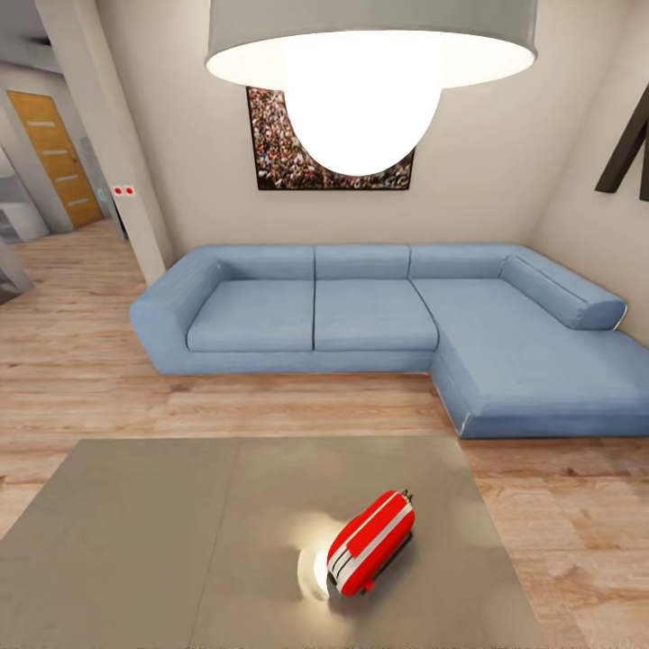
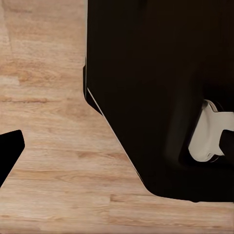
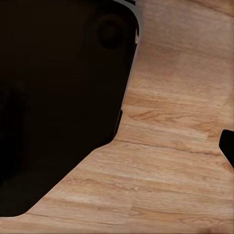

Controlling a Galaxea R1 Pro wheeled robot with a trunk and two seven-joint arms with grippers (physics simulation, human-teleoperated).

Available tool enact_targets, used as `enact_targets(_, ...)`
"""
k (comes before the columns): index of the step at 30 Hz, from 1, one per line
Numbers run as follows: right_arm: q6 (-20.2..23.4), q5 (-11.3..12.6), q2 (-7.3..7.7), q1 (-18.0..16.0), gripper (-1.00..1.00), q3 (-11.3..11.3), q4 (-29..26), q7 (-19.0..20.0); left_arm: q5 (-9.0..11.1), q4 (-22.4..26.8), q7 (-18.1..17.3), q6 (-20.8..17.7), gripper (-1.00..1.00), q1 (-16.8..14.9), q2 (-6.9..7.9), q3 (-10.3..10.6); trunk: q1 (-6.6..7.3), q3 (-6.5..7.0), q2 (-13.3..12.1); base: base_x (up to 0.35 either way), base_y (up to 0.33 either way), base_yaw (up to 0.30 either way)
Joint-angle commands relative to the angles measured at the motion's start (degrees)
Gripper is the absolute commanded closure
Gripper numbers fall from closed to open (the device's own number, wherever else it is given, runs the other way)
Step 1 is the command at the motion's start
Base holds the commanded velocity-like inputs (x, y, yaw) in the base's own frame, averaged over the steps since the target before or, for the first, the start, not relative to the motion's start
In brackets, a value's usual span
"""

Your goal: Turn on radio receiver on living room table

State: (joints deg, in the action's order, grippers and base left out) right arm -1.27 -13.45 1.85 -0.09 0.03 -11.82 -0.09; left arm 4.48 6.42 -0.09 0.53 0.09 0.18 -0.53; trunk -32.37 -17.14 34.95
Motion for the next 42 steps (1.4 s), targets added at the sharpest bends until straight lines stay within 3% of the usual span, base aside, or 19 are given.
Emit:
enact_targets(1, 0.01, 0.0, 0.0, 0.0, -1.0, -0.03, -0.01, 0.0, 0.0, 0.0, 0.0, 0.0, -1.0, 0.0, 0.0, 0.0, 0.0, -0.1, 0.0, 0.0, 0.0, 0.0)
enact_targets(42, 0.02, 0.0, -0.01, 0.0, -1.0, -0.12, 0.03, 0.0, 0.0, 0.0, 0.0, 0.0, -1.0, 0.0, 0.0, 0.0, 0.0, -3.89, 0.0, 0.0, 0.0, 0.0)
